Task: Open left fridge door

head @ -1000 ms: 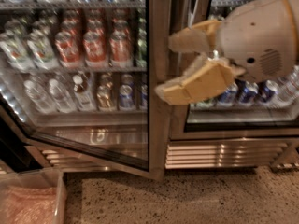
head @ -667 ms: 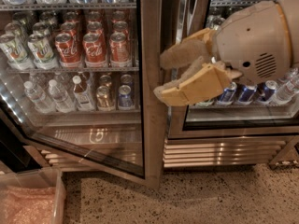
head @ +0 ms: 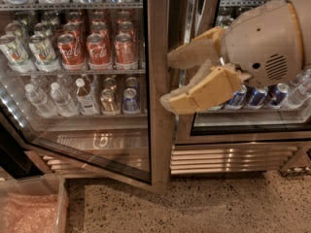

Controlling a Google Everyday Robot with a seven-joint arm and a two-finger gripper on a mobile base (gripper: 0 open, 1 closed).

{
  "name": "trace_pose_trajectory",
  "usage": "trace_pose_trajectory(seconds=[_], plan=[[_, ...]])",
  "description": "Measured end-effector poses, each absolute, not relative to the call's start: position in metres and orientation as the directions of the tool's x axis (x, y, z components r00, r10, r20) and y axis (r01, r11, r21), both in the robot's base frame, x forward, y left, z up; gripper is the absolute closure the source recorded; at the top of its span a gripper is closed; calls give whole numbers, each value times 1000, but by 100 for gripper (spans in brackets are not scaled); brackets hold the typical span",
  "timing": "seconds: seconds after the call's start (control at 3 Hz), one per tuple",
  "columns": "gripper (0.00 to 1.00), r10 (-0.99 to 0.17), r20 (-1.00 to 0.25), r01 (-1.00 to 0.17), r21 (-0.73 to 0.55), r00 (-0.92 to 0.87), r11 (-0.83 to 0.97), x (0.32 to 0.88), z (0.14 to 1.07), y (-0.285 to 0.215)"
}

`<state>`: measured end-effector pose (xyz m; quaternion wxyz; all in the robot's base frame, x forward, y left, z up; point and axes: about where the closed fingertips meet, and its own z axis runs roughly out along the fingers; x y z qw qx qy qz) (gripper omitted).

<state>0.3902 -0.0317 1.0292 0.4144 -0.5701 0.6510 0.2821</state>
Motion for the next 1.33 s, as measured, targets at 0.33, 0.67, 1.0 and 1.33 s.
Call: trace_pose_trajectory(seconds=[0.33, 0.67, 1.0, 1.33], plan=[[38, -517, -856, -980, -97, -7, 174, 389, 1027, -26], [36, -538, -843, -969, -105, -32, 222, 361, 1035, -34], [42, -560, -827, -922, -178, -50, 344, 316, 1058, -50], [42, -571, -820, -912, -196, -49, 360, 309, 1063, -51]])
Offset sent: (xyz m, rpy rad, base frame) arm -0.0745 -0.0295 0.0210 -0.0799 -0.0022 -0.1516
